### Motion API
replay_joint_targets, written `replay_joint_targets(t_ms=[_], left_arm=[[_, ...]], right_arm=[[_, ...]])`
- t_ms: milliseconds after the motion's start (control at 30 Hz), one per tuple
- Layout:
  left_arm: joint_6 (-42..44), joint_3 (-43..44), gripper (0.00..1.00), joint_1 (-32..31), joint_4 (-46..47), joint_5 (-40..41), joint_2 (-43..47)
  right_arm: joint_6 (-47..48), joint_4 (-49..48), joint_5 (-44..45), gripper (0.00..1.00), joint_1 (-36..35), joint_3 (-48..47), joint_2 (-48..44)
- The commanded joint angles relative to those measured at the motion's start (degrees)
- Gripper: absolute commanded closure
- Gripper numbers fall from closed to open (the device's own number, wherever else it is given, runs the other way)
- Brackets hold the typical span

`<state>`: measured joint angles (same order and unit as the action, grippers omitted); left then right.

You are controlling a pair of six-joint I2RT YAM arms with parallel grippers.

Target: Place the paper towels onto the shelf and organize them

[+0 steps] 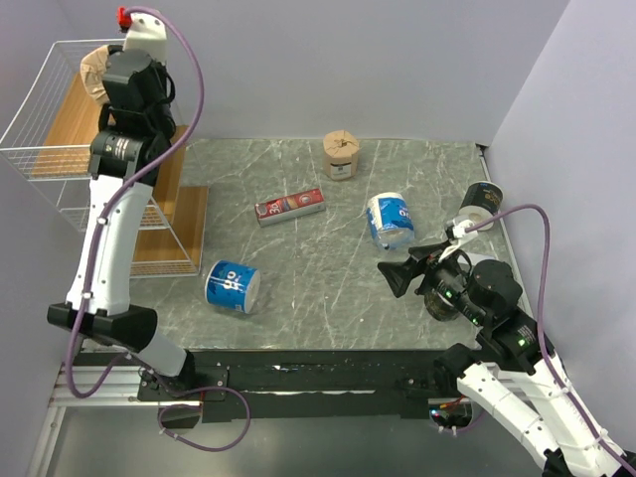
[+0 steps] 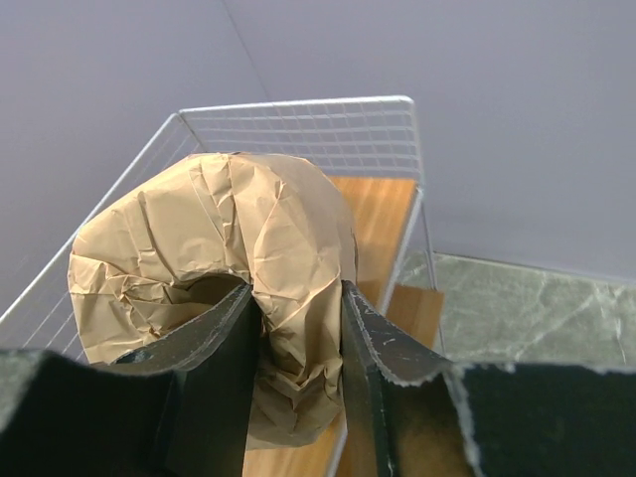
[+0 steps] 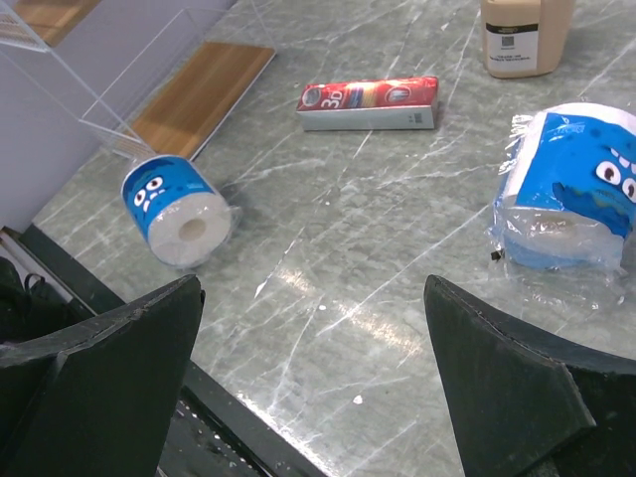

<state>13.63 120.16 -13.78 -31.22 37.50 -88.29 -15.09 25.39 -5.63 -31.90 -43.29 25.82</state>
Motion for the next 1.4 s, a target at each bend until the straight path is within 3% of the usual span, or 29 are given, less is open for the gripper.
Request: replay_joint_targets(t_ms=[0, 167, 300, 633, 867, 1067, 1133, 1233, 1367], left_arm=[[-2.11, 5.78, 0.60, 4.46, 4.86, -4.35, -1.53], [-1.50, 11.93, 0.54, 7.36, 3.97, -5.50, -5.66], [-1.15, 12.20, 0.46, 8.86, 4.85, -6.99, -6.80], [-4.47, 14.49, 0.38, 9.74, 2.93, -12.00, -7.87], [-13.10, 4.66, 0.25, 7.72, 0.20, -22.72, -0.40], [-15.56, -1.41, 0.16, 1.93, -5.95, -26.07, 3.82], [-14.25, -5.45, 0.12, -3.60, -7.09, -23.01, 6.02], [-14.24, -12.56, 0.05, -10.99, -6.66, -20.71, 9.88], [-16.26, -22.84, 0.03, -16.45, -2.11, -25.35, 16.37]], right_arm=[[0.33, -0.86, -0.08, 0.00, -0.27, -2.15, 0.63], [0.41, -0.43, -0.79, 0.00, -0.27, -3.64, 1.77], [0.33, -0.69, -0.70, 0.00, -0.27, -4.00, 2.21], [-0.82, -1.30, -1.40, 0.00, -0.18, -4.17, 3.36], [-1.96, -2.45, -2.11, 0.01, -0.18, -3.82, 5.64], [-2.84, -5.43, -0.53, 0.01, -0.18, -2.68, 7.74], [-3.71, -7.79, 0.88, 0.00, -0.27, -2.85, 9.15], [-4.59, -11.04, 5.18, 0.01, -0.18, -4.34, 13.71], [-3.63, -12.55, 14.48, 0.01, 0.26, -10.66, 25.64]])
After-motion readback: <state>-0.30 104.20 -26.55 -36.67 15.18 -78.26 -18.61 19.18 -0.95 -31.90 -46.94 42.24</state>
